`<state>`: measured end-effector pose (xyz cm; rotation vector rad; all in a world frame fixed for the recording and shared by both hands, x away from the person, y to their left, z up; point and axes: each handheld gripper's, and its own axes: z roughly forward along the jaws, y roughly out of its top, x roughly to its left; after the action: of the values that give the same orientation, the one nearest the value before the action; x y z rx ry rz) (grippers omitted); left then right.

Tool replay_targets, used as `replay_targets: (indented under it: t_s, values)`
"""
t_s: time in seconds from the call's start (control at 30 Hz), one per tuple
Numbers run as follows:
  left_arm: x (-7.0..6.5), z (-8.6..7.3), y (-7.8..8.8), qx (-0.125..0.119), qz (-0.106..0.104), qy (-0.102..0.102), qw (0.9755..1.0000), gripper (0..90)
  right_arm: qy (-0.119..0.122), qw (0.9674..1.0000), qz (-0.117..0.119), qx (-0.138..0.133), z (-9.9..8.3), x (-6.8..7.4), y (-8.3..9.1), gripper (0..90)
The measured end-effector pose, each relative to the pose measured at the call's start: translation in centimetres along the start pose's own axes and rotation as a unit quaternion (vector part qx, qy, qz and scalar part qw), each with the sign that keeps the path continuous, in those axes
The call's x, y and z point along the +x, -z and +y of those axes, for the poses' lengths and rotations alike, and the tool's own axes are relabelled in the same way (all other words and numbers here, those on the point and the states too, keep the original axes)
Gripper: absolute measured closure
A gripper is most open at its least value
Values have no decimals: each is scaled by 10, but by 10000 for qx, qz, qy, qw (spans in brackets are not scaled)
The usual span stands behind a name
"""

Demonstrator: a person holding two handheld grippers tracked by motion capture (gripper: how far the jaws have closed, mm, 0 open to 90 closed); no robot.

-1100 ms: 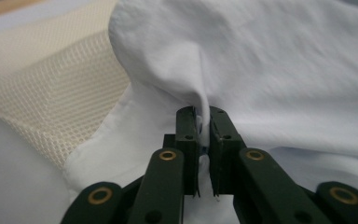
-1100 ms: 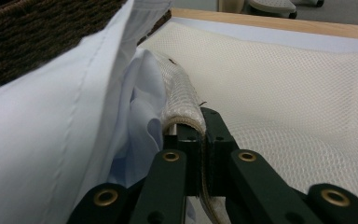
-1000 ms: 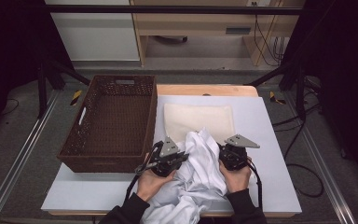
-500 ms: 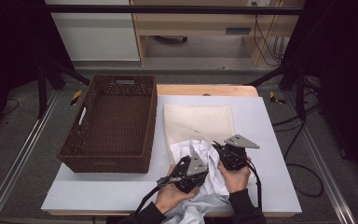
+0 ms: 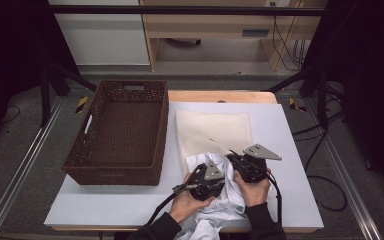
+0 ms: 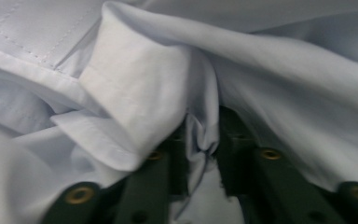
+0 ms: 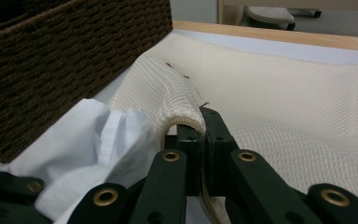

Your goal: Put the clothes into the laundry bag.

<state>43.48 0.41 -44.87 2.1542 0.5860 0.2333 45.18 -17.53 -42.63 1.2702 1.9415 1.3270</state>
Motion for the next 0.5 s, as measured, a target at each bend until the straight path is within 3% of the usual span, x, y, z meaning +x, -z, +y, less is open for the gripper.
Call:
replay_targets:
  t_s: [0.1,0.27,0.33,0.4,0.5]
  values:
    - [-1,3,22,-180,151,-38,9997,509,-12,10000,4,17,-1,-1,-1,878]
    - [10,4,52,-517,597,20,9969,395,-5,10000,10,28,0,0,-1,878]
    - [19,5,52,-569,718,120,9957,356,-4,10000,4,41,0,1,-1,878]
    - [27,5,45,-462,736,164,9961,328,16,10000,15,35,1,2,-1,878]
    - [32,5,30,-323,564,190,9977,353,42,10000,27,37,1,3,-1,878]
